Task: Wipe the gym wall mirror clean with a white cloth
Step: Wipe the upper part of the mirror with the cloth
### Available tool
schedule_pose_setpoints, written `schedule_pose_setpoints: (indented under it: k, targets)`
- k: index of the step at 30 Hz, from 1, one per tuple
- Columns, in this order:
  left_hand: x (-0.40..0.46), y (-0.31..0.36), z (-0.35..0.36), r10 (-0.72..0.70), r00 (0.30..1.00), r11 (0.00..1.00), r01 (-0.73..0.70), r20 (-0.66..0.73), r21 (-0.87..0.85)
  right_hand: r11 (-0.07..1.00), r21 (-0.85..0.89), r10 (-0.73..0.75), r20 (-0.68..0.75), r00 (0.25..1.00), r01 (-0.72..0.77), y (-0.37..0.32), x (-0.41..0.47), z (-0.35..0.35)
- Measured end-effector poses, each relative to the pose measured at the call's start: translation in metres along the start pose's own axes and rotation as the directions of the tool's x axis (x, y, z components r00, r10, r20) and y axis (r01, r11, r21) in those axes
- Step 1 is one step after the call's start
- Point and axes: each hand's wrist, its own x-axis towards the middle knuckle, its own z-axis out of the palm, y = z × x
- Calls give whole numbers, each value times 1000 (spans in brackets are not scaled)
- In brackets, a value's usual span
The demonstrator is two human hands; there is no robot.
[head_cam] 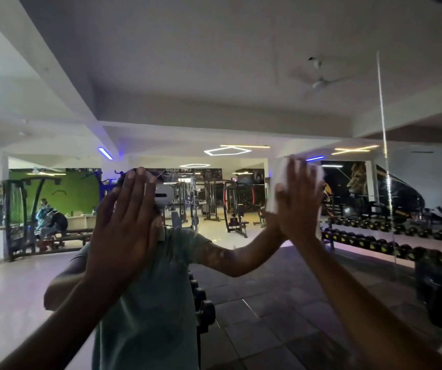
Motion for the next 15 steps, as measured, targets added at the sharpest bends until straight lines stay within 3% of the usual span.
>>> schedule_pose_setpoints:
  k: [2, 4, 6, 8, 10, 12, 15]
  targets:
    - [0, 1, 1, -8, 1000, 1000, 8, 5, 12, 972, 45, 234, -65, 970, -231, -16, 4, 2]
    - [0, 1, 0, -15, 1000, 1000, 15, 13, 16, 973, 40, 231, -97, 968, -228, -71, -15, 2]
    - [0, 1, -2, -13, 999, 1000, 13, 30, 5, 992, 54, -110, 7, 994, 110, -116, -51, 0]
    - [1, 0, -5, -11, 999, 1000, 12, 38, -4, 881, 104, -470, 91, 878, 461, -120, -69, -5]
    - [3, -1, -9, -1, 999, 1000, 2, 42, -15, 779, 103, -626, 81, 776, 618, -86, -49, -7]
    - [5, -1, -15, 23, 998, 1000, -22, 62, -16, 825, 47, -566, 60, 822, 564, -51, -11, -7]
    - [18, -6, -36, 46, 996, 999, -44, 78, -23, 971, 19, -237, 11, 972, 236, -22, 45, -6]
